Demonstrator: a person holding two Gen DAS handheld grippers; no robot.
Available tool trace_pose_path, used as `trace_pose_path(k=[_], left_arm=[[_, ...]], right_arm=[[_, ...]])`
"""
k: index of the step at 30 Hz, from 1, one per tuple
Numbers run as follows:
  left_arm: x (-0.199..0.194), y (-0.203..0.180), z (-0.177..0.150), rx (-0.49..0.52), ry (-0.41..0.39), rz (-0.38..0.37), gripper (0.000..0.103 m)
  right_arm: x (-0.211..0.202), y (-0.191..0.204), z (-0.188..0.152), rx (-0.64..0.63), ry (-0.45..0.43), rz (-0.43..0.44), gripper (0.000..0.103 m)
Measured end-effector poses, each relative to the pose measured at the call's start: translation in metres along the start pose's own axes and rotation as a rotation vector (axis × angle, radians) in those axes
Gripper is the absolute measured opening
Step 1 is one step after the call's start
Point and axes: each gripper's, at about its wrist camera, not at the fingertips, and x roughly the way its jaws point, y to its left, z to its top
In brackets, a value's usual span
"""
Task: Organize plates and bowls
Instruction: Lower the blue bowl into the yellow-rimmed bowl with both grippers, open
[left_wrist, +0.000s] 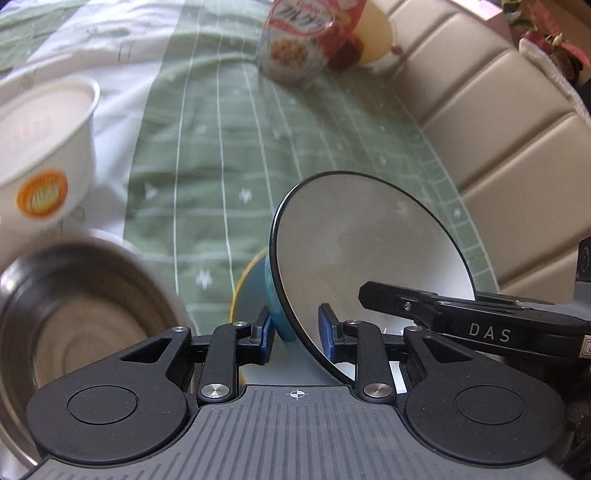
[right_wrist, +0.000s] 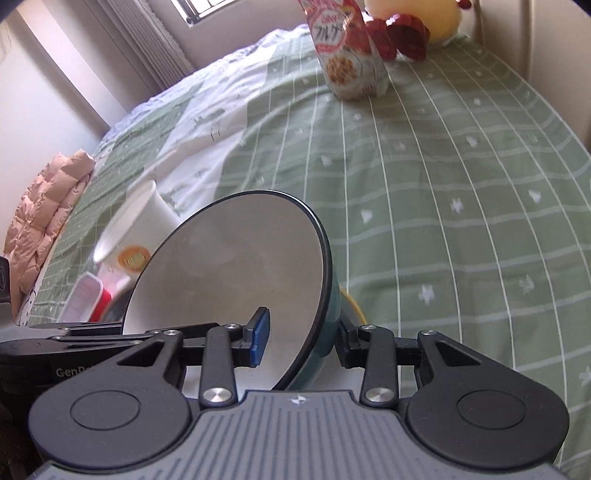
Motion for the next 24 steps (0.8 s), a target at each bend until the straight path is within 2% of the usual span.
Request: trace_pose_path(k=[2,5,7,15,16,18,24], left_arm=[[0.005,0.004,-0.008,-0.016,0.019,0.014,0.028],[0.003,0.009,-0.013,-0.034,0.003,0.022,0.029],[-0.001,0.012,-0.013,-0.046,0.005,0.004,0.03],[-0.01,0.004,-0.013,-0.02,-0.016,0.061,0.033],[-0.01,0.004,-0.013,-0.012,-0.019,0.076,0.03],[-0.01,0.005,-0.013,-0.009,-0.027,0.074,0.029],[-0.02,0.008,-0.009,-0.015,-0.059,0.05,0.027]], right_arm=[[0.008,-0.004,-0.011,0.018,0.028,0.003,0.036],[0.017,-0.008,-0.026,0.025,0.053,0.027,0.036],[0.017,-0.005,-0.03,0.007,0.041,0.013,0.036],[0.002,-0.003,-0.03,-0.017,-0.008,0.002,0.039],[-0.001,-0.003,-0.03,-0.023,-0.02,-0.006,0.039],[-0.004,-0.004,-0.029,-0.019,-0.023,0.007,0.039],[-0.007,-0.002,-0.028,-0.019,-0.055,-0.032,0.04]])
